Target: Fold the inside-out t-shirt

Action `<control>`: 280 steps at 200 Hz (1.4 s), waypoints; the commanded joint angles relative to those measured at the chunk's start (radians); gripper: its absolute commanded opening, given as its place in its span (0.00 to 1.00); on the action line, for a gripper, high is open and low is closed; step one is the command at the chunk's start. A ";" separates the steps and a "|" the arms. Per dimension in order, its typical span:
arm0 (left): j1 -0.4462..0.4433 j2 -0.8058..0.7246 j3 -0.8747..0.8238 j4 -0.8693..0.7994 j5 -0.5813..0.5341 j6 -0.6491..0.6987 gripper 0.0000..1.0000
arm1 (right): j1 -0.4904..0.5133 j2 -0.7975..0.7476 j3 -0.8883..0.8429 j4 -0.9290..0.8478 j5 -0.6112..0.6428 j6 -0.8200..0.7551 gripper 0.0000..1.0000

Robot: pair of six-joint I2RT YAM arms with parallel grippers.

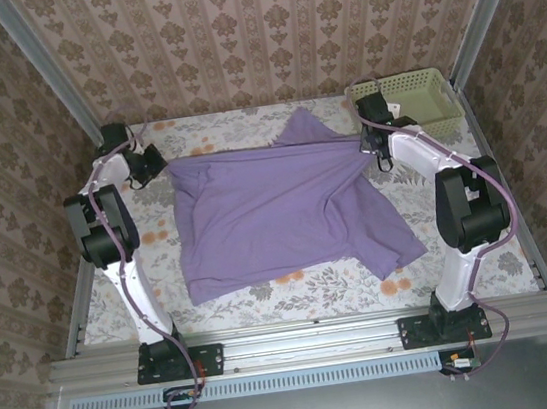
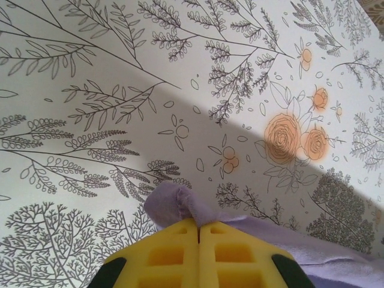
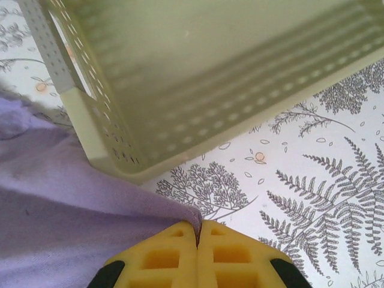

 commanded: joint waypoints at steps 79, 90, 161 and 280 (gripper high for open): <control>0.007 -0.019 0.001 0.015 0.036 0.027 0.25 | 0.026 0.056 0.054 -0.002 -0.099 -0.108 0.00; -0.001 -0.016 0.010 -0.026 -0.016 0.043 0.30 | 0.039 0.068 0.077 -0.008 -0.103 -0.118 0.00; -0.106 0.042 0.132 -0.198 -0.276 0.167 0.41 | 0.056 0.090 0.092 -0.005 -0.105 -0.118 0.00; -0.134 0.126 0.228 -0.279 -0.379 0.177 0.26 | 0.054 0.096 0.079 -0.002 -0.096 -0.117 0.00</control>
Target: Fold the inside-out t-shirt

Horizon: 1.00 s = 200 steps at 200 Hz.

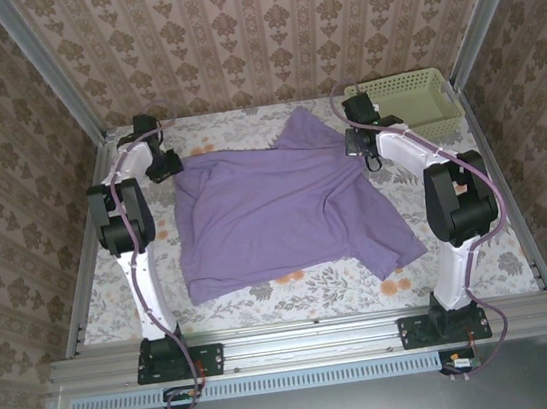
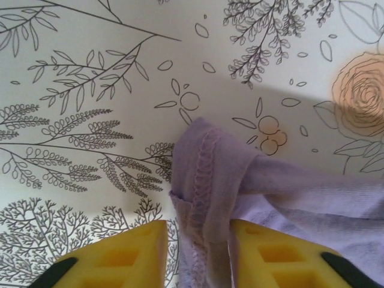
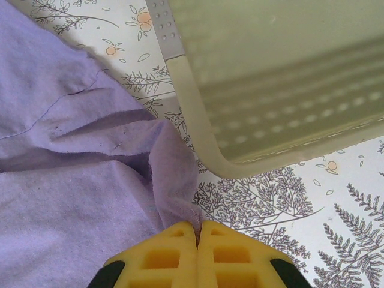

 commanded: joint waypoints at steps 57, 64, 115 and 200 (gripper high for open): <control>0.014 0.022 0.073 -0.028 -0.037 0.020 0.15 | -0.003 0.028 -0.002 -0.004 -0.002 -0.017 0.00; 0.016 0.029 0.081 -0.030 -0.037 0.021 0.14 | -0.002 0.029 -0.004 -0.003 -0.002 -0.018 0.00; 0.061 -0.018 0.029 0.037 0.075 -0.010 0.00 | -0.008 0.015 -0.017 -0.025 0.076 0.010 0.00; 0.229 -0.330 -0.352 0.442 0.442 -0.189 0.00 | -0.037 -0.075 -0.173 0.022 0.076 0.069 0.00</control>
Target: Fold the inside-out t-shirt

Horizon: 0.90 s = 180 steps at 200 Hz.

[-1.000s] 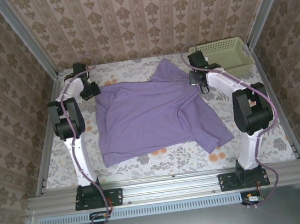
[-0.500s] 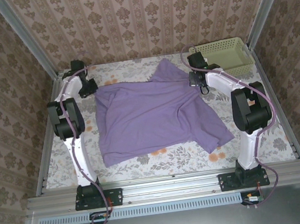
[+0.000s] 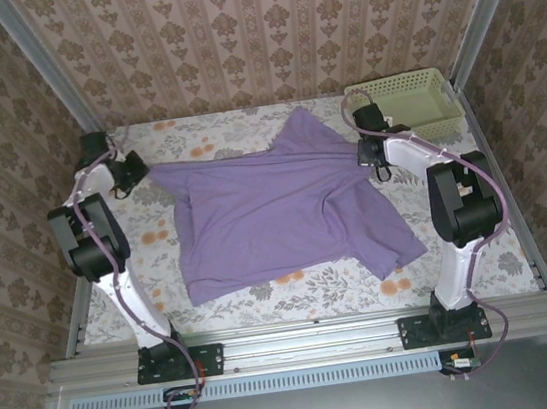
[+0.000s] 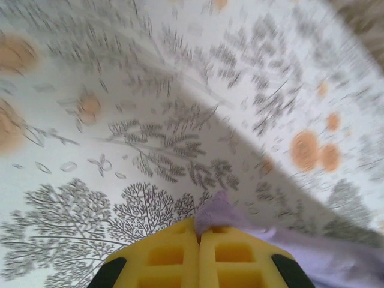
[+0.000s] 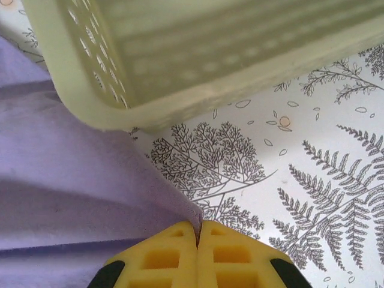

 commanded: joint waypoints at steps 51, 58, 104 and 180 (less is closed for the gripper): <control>-0.002 -0.084 -0.055 0.116 0.110 -0.060 0.00 | 0.014 -0.085 -0.097 0.008 0.017 0.055 0.00; -0.010 -0.088 -0.058 0.102 0.096 -0.052 0.00 | 0.023 -0.083 -0.086 -0.001 0.014 0.044 0.00; -0.063 -0.111 -0.100 0.046 0.033 -0.042 0.00 | 0.105 -0.033 0.139 -0.039 0.057 -0.072 0.46; -0.112 -0.290 -0.375 0.193 -0.022 -0.193 0.00 | 0.150 0.462 0.732 -0.243 -0.235 -0.056 0.51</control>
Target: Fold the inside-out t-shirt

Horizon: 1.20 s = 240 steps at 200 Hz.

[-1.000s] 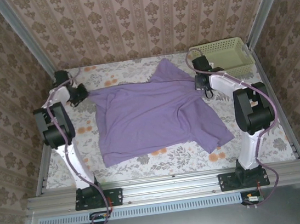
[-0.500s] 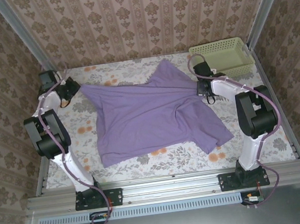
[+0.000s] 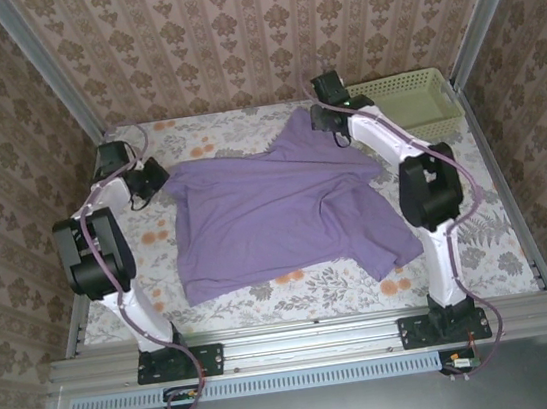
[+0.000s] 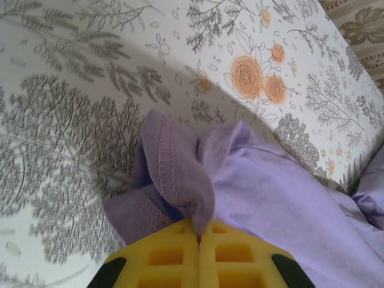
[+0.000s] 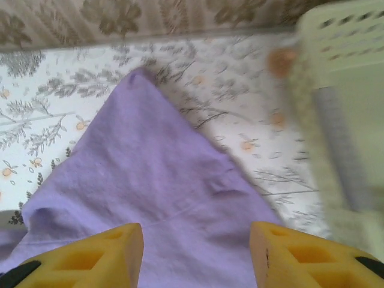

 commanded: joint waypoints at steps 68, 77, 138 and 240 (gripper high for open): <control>-0.013 -0.212 -0.272 0.098 -0.116 -0.164 0.00 | 0.031 0.137 -0.061 -0.180 -0.084 0.151 0.51; -0.011 -0.231 -0.296 0.098 -0.132 -0.172 0.00 | 0.031 0.087 -0.154 -0.144 -0.072 0.175 0.51; 0.013 -0.371 -0.441 0.124 -0.225 -0.199 0.00 | 0.079 -0.250 -0.682 0.055 -0.086 0.239 0.49; 0.018 -0.433 -0.441 0.080 -0.246 -0.167 0.00 | -0.017 -0.040 -0.143 -0.105 -0.001 0.098 0.51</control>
